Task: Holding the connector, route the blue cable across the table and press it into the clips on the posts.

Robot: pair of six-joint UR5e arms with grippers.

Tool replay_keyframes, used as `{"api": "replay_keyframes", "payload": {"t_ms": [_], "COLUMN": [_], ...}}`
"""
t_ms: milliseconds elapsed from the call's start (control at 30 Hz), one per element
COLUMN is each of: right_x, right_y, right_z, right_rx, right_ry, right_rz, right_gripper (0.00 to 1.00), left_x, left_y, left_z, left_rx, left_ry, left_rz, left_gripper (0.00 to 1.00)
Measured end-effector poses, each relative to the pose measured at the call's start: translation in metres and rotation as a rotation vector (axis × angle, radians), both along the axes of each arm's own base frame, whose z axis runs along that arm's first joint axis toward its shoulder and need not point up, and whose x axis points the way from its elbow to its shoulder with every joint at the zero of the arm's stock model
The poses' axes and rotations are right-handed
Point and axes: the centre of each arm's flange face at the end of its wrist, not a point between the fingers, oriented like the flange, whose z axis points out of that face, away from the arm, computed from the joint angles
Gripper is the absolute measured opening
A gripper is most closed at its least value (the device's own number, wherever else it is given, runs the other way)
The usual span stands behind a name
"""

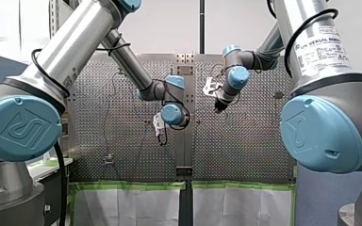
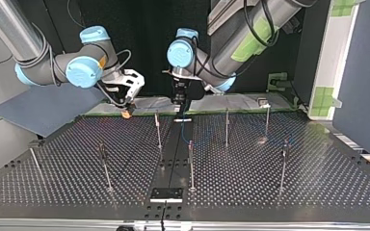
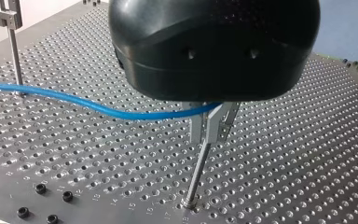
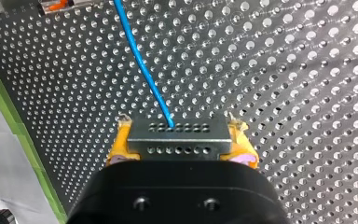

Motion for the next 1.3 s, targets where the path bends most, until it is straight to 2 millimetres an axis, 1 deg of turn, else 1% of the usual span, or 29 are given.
{"api": "replay_keyframes", "payload": {"t_ms": [333,1300], "right_x": [0.0,0.0], "right_y": [0.0,0.0], "right_z": [0.0,0.0], "right_rx": [0.0,0.0], "right_ry": [0.0,0.0], "right_rz": [0.0,0.0], "right_gripper": [0.0,0.0], "left_x": [-0.0018,-0.002], "left_y": [0.0012,0.0004], "left_z": [-0.0013,0.0], "left_rx": [0.032,0.034], "left_ry": [0.011,0.008], "left_rz": [-0.001,-0.001], "left_gripper": [0.01,0.01]}}
